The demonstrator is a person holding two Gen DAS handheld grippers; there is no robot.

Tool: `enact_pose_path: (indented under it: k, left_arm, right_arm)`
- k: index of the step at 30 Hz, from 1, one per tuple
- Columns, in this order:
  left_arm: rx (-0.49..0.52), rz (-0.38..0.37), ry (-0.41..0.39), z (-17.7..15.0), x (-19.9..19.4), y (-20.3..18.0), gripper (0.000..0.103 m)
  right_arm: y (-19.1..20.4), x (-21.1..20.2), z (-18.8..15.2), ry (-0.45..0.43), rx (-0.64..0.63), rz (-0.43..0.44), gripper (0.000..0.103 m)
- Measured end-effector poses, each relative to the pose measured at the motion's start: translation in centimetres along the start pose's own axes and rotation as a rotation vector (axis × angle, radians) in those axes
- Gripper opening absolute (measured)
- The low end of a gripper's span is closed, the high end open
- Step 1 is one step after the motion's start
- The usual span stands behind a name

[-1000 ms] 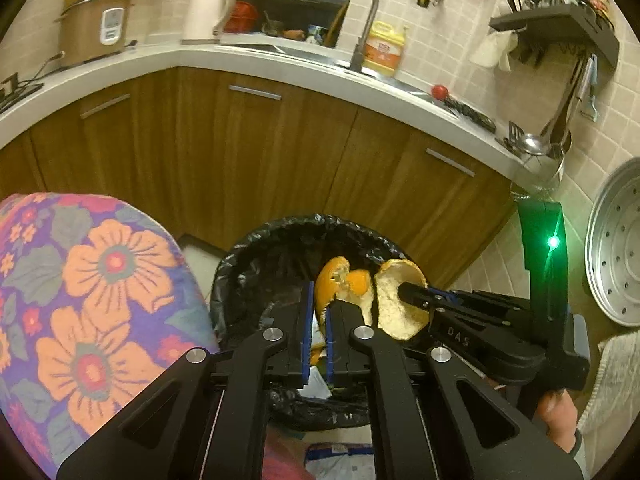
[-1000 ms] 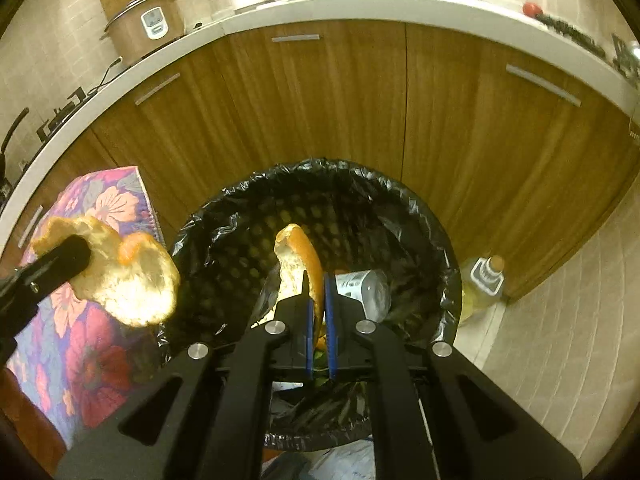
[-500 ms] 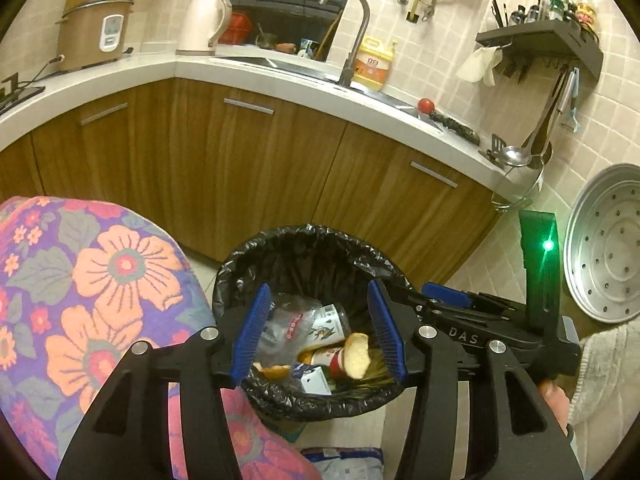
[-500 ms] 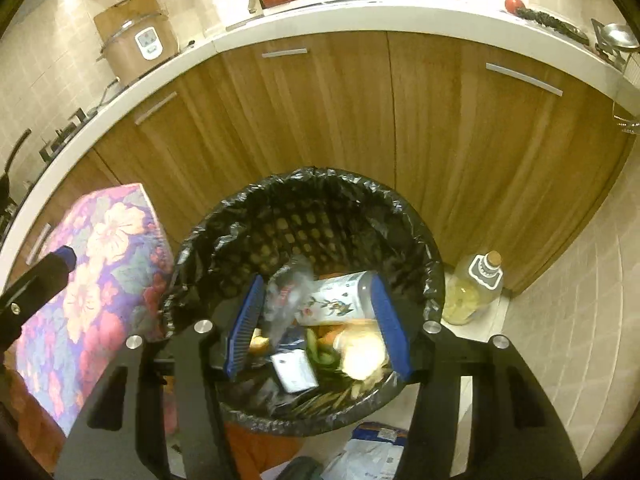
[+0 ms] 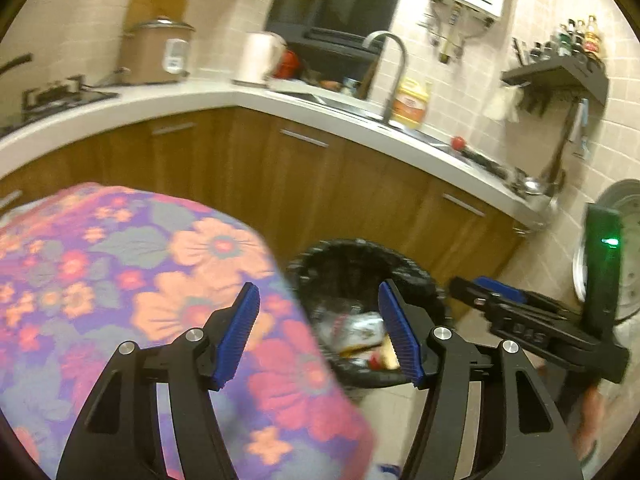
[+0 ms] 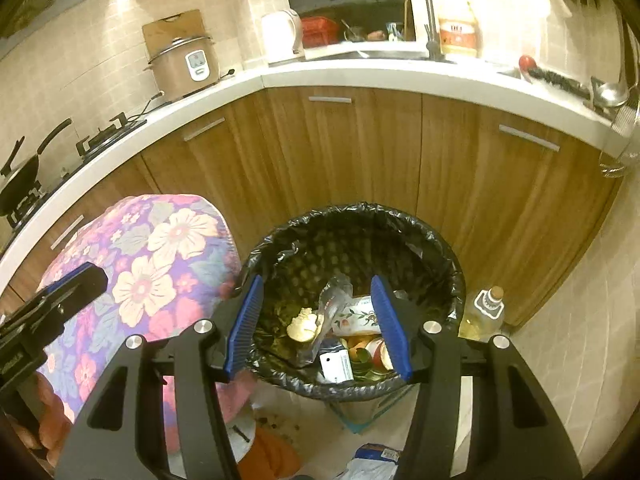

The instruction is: Collect trash

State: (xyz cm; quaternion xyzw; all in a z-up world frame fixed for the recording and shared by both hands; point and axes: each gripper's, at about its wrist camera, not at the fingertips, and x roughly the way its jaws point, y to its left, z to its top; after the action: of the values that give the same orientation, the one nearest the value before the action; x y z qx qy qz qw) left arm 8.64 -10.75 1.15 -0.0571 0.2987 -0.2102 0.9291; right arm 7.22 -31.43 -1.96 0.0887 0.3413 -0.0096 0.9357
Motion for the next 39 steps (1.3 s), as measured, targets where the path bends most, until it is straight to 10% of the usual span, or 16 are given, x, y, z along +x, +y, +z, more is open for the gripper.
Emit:
enact_pose_path:
  k: [12, 39]
  left_arm:
    - [0.02, 0.19, -0.099, -0.9, -2.6, 2.5, 0.066]
    - [-0.021, 0.327, -0.209, -1.4, -4.7, 3.3, 0.088]
  right_arm:
    - [4.7, -1.6, -0.7, -0.078, -0.073, 0.04, 0.052]
    - [8.2, -0.7, -2.4, -0.184, -0.103, 0.035, 0.068]
